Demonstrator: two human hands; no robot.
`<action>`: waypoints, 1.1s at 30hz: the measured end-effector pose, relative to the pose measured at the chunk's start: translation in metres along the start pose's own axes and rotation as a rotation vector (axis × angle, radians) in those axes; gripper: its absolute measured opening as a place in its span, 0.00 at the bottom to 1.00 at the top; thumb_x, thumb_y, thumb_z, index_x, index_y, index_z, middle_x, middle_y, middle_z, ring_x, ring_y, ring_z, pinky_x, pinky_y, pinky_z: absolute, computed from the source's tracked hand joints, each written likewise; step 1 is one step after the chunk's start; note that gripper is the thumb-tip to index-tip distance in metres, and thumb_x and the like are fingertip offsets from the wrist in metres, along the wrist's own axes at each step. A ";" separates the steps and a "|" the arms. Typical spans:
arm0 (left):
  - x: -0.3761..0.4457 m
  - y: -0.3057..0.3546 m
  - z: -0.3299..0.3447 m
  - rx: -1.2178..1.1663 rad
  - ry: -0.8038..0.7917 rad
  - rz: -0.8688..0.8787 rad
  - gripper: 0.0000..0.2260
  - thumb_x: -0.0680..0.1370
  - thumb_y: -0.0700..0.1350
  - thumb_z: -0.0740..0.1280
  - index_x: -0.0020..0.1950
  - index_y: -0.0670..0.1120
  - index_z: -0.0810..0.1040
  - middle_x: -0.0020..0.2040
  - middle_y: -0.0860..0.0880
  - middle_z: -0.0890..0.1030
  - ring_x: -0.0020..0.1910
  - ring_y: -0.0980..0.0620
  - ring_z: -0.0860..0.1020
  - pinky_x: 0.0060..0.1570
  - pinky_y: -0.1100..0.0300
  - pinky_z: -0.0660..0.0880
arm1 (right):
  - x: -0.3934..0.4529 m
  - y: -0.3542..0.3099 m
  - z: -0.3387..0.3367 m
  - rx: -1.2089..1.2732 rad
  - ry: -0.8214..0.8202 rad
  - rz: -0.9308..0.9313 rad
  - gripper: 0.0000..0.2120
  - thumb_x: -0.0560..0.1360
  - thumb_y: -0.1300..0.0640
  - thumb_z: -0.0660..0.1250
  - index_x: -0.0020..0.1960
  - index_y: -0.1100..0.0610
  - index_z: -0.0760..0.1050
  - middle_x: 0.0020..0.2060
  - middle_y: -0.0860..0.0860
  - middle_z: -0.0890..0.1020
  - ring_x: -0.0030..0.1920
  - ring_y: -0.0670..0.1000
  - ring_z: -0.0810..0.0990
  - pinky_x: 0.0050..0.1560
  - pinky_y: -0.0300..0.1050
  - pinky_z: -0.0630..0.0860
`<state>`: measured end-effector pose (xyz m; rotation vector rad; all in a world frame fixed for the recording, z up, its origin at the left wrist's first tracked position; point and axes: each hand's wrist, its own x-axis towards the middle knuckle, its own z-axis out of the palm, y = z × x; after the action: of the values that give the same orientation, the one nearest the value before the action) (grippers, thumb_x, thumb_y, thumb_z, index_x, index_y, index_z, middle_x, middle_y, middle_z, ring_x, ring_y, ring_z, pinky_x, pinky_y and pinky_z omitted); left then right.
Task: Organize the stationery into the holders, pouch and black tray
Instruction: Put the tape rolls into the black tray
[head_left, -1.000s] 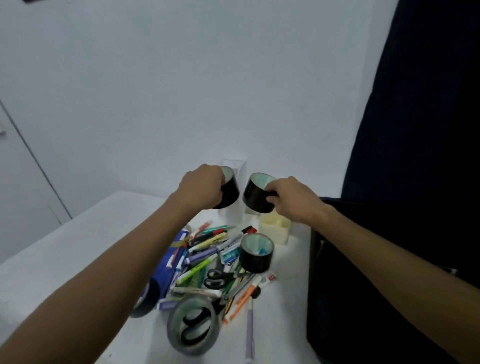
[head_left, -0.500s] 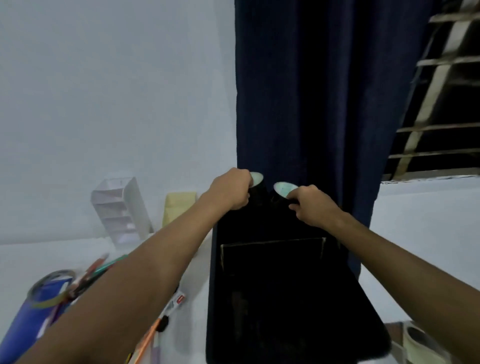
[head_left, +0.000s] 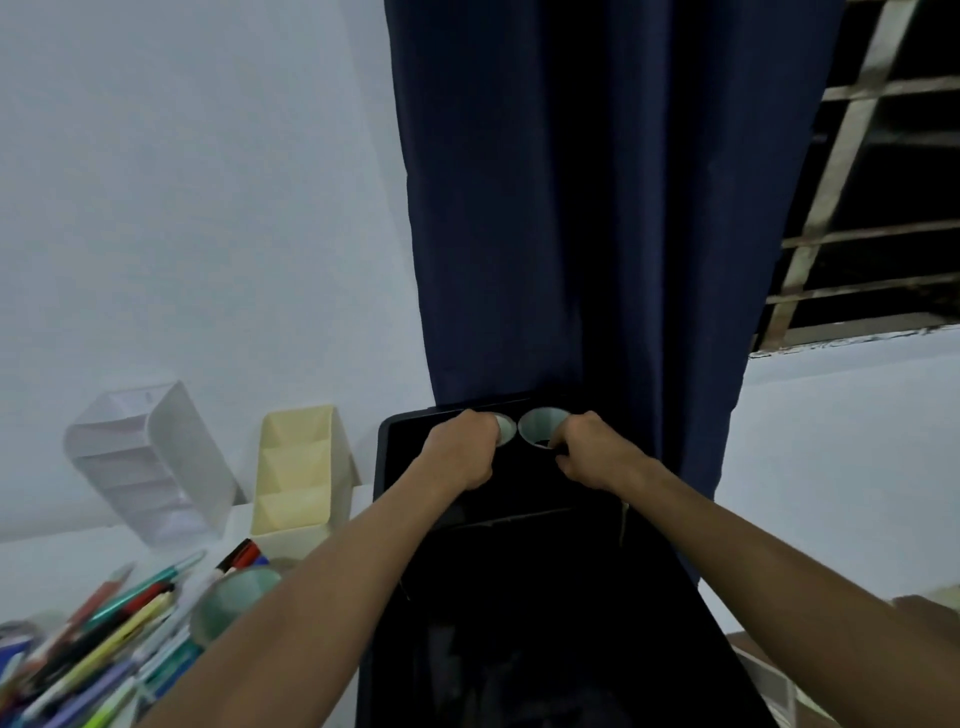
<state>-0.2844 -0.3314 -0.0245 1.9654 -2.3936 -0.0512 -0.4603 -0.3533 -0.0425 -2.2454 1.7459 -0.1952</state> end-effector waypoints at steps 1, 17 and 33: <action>0.003 -0.001 0.005 -0.002 -0.003 0.000 0.10 0.74 0.38 0.64 0.55 0.41 0.78 0.53 0.42 0.80 0.50 0.40 0.80 0.44 0.53 0.74 | 0.004 0.001 0.003 -0.003 -0.015 0.007 0.16 0.74 0.62 0.66 0.61 0.60 0.78 0.58 0.59 0.76 0.50 0.56 0.81 0.51 0.48 0.81; 0.029 -0.018 0.045 -0.135 -0.265 -0.062 0.14 0.77 0.43 0.67 0.60 0.37 0.77 0.56 0.39 0.79 0.54 0.42 0.78 0.53 0.54 0.73 | 0.027 -0.003 0.026 -0.065 -0.164 0.021 0.18 0.77 0.66 0.62 0.66 0.62 0.72 0.62 0.61 0.75 0.57 0.57 0.78 0.57 0.44 0.76; -0.040 -0.043 -0.008 -0.117 0.047 -0.080 0.08 0.73 0.41 0.65 0.48 0.39 0.79 0.52 0.40 0.77 0.50 0.41 0.78 0.47 0.55 0.74 | -0.014 -0.092 -0.009 -0.041 0.013 -0.133 0.11 0.74 0.64 0.65 0.56 0.63 0.77 0.52 0.59 0.79 0.48 0.58 0.80 0.45 0.47 0.78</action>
<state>-0.2345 -0.3006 -0.0193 1.9859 -2.2281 -0.1430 -0.3817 -0.3208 -0.0047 -2.3961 1.6216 -0.2039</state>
